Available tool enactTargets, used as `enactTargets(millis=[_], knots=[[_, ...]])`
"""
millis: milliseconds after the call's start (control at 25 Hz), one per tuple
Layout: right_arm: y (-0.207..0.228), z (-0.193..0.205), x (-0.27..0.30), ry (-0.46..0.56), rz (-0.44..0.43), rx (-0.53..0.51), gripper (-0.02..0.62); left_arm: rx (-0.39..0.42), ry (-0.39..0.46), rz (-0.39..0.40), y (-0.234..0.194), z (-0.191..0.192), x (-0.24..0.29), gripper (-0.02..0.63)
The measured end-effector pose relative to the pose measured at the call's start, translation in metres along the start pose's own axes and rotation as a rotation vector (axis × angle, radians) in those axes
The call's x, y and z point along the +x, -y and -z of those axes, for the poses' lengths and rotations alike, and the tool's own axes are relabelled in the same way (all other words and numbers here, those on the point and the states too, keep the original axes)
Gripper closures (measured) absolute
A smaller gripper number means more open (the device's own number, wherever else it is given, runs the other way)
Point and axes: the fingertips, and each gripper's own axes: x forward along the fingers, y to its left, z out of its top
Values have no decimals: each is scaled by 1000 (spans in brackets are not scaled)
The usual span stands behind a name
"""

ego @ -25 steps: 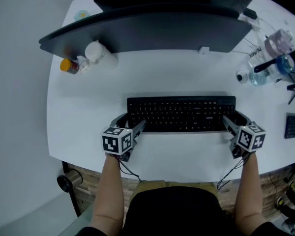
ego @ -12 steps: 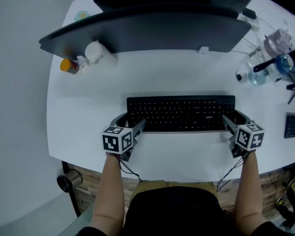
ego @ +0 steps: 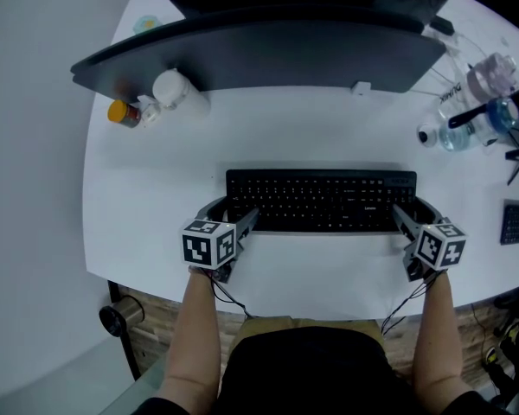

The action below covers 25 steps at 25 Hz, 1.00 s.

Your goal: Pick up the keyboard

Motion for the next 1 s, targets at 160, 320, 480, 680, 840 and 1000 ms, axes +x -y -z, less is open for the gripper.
enactTargets(millis=[160, 320, 480, 680, 840, 1000], knots=[[-2, 4, -4, -13, 6, 13, 308, 9, -14, 12, 2, 4, -3, 285], [-7, 8, -9, -14, 12, 15, 308, 29, -16, -7, 3, 3, -9, 285], [-9, 7, -12, -2, 14, 14, 308, 51, -4, -22, 4, -3, -16, 285], [-14, 4, -20, 31, 10, 5, 308, 55, 16, -26, 8, -8, -28, 290], [-17, -5, -27, 65, 1, -4, 308, 65, 53, -40, 12, -19, -39, 291], [-19, -20, -38, 104, 1, -26, 308, 81, 93, -46, 19, -33, -49, 291]])
